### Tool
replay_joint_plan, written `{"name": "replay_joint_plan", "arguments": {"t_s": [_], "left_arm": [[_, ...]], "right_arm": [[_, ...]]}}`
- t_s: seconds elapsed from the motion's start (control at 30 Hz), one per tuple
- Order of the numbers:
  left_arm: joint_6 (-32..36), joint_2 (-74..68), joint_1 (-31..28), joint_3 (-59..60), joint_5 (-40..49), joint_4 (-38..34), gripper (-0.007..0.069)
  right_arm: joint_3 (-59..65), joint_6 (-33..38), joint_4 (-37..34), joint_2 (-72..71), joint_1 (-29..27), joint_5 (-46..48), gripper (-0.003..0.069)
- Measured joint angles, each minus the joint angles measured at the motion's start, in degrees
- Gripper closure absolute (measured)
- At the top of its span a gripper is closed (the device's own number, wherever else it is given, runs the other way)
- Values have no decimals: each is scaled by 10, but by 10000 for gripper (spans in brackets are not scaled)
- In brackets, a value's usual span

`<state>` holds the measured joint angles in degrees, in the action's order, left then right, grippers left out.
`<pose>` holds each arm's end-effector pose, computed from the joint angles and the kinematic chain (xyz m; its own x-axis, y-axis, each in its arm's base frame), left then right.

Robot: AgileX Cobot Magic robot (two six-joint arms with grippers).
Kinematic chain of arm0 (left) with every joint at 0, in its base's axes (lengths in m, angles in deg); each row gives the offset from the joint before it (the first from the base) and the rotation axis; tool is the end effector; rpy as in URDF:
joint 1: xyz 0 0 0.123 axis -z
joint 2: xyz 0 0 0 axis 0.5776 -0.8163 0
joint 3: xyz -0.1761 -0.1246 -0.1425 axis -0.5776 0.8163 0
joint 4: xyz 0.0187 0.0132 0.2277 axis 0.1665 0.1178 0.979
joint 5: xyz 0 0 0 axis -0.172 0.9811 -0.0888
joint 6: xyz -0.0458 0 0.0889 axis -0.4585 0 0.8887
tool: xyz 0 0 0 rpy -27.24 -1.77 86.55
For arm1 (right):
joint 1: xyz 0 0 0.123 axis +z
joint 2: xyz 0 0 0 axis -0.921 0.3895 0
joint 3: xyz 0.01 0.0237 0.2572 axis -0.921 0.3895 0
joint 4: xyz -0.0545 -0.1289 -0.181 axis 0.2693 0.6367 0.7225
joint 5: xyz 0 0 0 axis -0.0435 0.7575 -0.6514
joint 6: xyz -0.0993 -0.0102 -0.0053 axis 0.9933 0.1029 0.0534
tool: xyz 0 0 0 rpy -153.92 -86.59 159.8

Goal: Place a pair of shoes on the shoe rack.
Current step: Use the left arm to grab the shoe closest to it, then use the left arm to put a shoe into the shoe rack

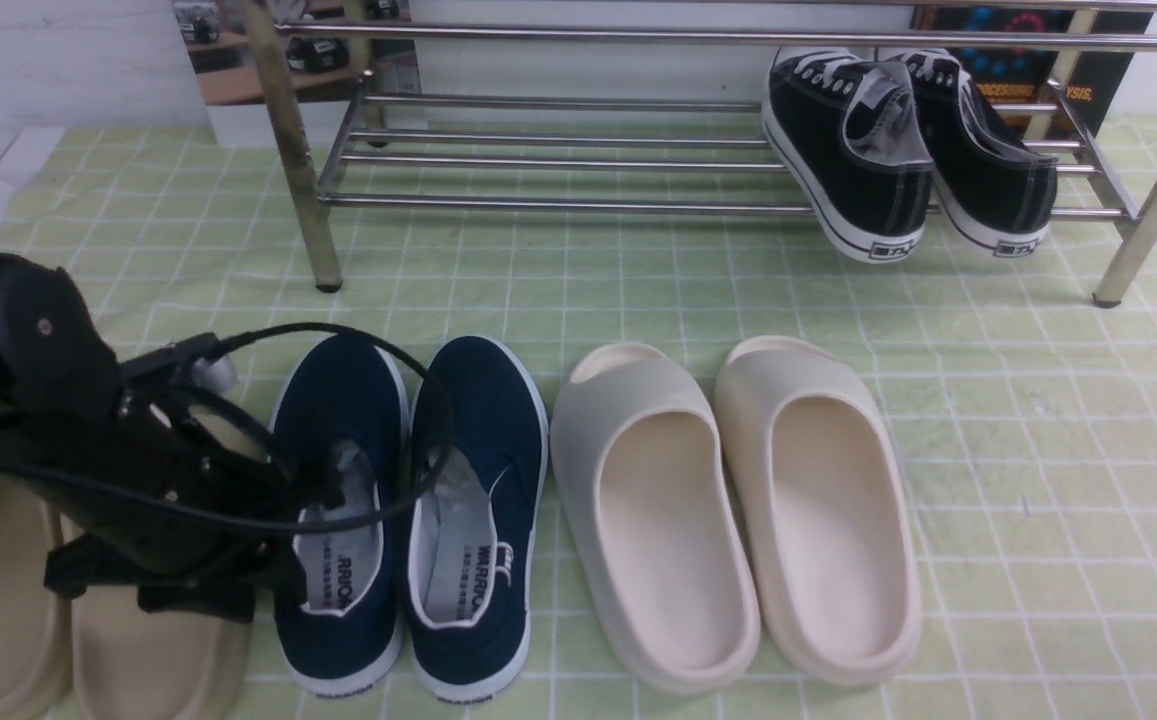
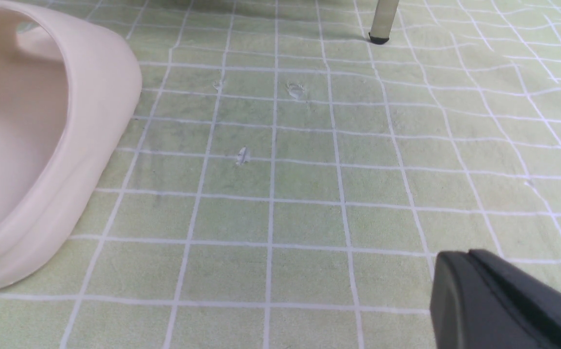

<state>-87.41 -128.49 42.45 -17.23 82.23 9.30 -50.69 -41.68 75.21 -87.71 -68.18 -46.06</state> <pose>0.2449 -0.0510 0.1813 -0.9487 -0.2876 -0.1311 -0.2443 0.9305 -0.2730 0.0641 -0.0043 0.1715 -0.3003 -0.0287 -0.9534 0.0390 0.9983 -0.0423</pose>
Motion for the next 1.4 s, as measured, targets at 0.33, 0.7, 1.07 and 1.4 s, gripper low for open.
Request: {"name": "replay_joint_plan", "arguments": {"t_s": [0.33, 0.7, 1.07, 1.4], "left_arm": [[1, -33, 1, -1, -53, 9, 536], [7, 25, 0, -135, 83, 17, 605], [13, -181, 0, -489, 193, 32, 605], [17, -427, 0, -822, 259, -8, 605]], "right_arm": [[0, 0, 0, 0, 0, 0, 628], [0, 0, 0, 0, 0, 0, 620], [0, 0, 0, 0, 0, 0, 610], [0, 0, 0, 0, 0, 0, 601]]}}
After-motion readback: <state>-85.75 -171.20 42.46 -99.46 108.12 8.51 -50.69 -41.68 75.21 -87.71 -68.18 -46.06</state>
